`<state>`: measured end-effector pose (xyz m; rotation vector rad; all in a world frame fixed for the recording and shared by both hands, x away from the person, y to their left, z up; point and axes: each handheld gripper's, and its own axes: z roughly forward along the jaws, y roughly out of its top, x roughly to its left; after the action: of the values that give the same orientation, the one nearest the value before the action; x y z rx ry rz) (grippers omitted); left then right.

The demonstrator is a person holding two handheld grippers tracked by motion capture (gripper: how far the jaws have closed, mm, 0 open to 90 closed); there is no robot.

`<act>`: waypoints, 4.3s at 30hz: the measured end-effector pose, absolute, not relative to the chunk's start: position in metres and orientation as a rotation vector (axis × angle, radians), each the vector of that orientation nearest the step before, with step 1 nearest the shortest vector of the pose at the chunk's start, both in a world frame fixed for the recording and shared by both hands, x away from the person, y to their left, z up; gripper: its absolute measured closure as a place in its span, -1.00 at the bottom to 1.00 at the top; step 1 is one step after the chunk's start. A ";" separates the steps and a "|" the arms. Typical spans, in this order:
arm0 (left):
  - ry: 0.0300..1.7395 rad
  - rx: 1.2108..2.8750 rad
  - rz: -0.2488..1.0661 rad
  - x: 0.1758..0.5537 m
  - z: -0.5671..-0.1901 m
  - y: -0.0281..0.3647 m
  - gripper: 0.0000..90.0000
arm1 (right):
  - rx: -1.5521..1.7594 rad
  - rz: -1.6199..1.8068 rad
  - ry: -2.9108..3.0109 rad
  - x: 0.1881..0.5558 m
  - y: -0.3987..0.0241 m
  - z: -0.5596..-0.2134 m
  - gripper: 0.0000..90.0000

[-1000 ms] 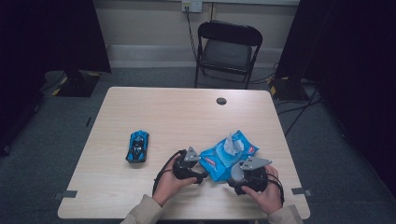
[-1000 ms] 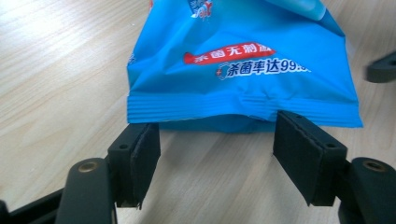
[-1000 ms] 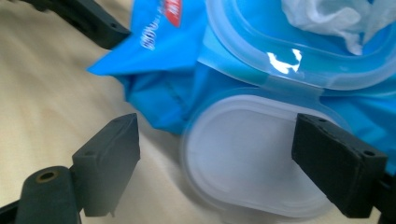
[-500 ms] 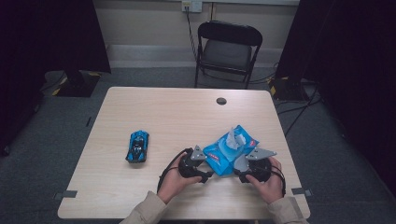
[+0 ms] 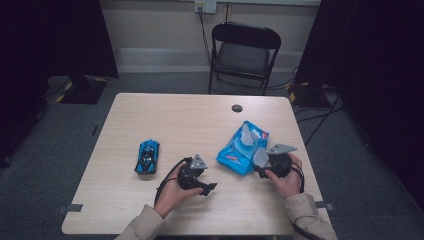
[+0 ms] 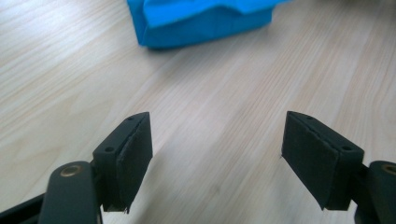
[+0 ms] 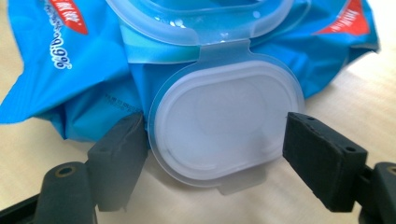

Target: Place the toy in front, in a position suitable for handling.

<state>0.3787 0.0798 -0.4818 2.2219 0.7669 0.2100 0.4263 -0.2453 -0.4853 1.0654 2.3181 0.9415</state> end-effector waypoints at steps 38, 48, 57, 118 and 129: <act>0.937 2.171 0.302 0.369 -0.465 0.143 -0.57 | 1.058 0.993 2.452 0.366 -0.253 -0.500 -0.67; 0.977 2.163 0.340 0.374 -0.458 0.162 -0.58 | 1.043 1.041 2.421 0.363 -0.256 -0.504 -0.68; 1.022 2.144 0.368 0.379 -0.446 0.182 -0.58 | 1.032 1.056 2.418 0.363 -0.257 -0.505 -0.69; 1.511 2.037 0.503 0.436 -0.470 0.239 -0.64 | 1.044 1.050 2.408 0.362 -0.256 -0.505 -0.69; 1.572 1.997 0.458 0.441 -0.480 0.237 -0.64 | 1.044 1.049 2.409 0.362 -0.256 -0.505 -0.69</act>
<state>0.4409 0.2372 -0.4796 1.9972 1.5716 0.4576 0.3616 -0.2562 -0.5045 1.0440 2.4086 1.0488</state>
